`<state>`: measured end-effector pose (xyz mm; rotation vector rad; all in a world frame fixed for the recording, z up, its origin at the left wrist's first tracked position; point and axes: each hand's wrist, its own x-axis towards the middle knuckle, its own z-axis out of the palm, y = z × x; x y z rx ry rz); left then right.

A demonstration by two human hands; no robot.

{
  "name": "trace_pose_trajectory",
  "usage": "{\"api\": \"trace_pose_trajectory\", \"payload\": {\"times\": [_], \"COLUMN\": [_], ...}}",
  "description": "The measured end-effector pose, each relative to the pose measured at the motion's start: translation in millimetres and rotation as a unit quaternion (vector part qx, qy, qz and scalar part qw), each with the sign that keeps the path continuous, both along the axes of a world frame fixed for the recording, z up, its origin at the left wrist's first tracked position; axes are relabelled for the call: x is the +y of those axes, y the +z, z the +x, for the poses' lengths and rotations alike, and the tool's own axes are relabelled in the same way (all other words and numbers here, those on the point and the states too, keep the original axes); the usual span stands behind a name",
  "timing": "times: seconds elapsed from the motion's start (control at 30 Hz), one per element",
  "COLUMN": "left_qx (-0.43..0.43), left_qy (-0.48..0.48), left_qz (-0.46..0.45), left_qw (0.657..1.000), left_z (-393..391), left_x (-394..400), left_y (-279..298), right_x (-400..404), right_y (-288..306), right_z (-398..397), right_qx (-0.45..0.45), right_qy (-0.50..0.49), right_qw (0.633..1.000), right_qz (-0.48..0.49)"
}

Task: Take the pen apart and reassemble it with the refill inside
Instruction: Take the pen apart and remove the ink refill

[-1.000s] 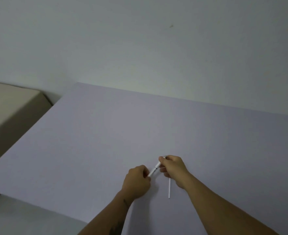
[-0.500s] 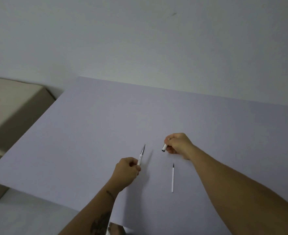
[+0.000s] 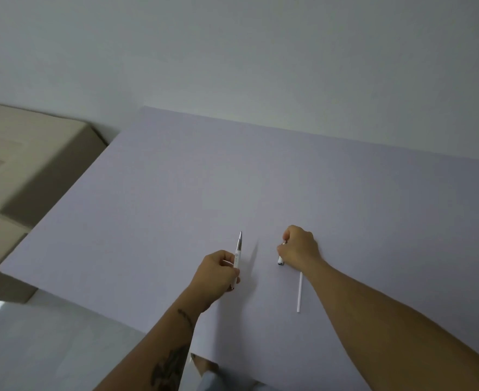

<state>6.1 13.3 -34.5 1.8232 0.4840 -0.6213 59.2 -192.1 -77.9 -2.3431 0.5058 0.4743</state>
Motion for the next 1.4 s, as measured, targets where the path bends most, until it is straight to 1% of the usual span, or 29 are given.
{"api": "trace_pose_trajectory", "payload": {"times": [0.2,0.3,0.37,0.43,0.5,0.57,0.63,0.77,0.97,1.07,1.27,1.33,1.4], "left_qx": [-0.011,-0.028,-0.042,-0.059,-0.074,-0.091,-0.112,-0.150,-0.157,-0.190,-0.239,-0.239,-0.233], "left_qy": [-0.004,-0.017,-0.030,-0.048,-0.073,-0.095,-0.112,-0.136,-0.178,-0.174,-0.161,-0.174,-0.189], "left_qz": [-0.015,-0.027,-0.027,-0.017,-0.005,0.001,0.004,-0.006,-0.034,-0.018,0.001,0.006,0.008], "left_qw": [1.000,0.999,0.998,0.997,0.995,0.991,0.987,0.979,0.971,0.966,0.958,0.955,0.954], "left_z": [4.0,6.5,10.0,15.6,21.6,26.8,32.0,40.8,43.8,46.8,45.8,47.3,49.4], "left_x": [-0.4,-1.7,-1.6,-1.7,-2.7,-4.4,-4.4,2.9,20.1,19.0,13.1,12.2,10.4], "left_y": [4.6,6.4,6.8,8.2,11.2,16.1,21.8,29.7,34.2,40.1,45.4,45.1,45.4], "right_x": [-4.6,-6.6,-1.5,7.9,17.6,24.5,30.6,41.6,54.7,63.8,69.9,68.9,66.7], "right_y": [8.2,20.5,30.7,44.6,61.3,74.2,82.1,88.0,93.1,95.7,103.6,104.3,105.8], "right_z": [-4.3,-8.7,-13.1,-17.5,-20.9,-21.9,-21.5,-21.5,-31.3,-32.5,-36.2,-36.4,-35.4], "right_qx": [-0.002,-0.021,-0.034,-0.031,-0.016,-0.013,-0.020,-0.057,-0.086,-0.104,-0.131,-0.140,-0.148], "right_qy": [-0.021,-0.043,-0.051,-0.071,-0.097,-0.120,-0.148,-0.200,-0.227,-0.244,-0.270,-0.280,-0.280], "right_qw": [1.000,0.999,0.996,0.985,0.967,0.952,0.942,0.924,0.918,0.912,0.882,0.881,0.889], "right_qz": [0.011,0.022,0.068,0.153,0.236,0.281,0.302,0.319,0.314,0.313,0.363,0.355,0.332]}}
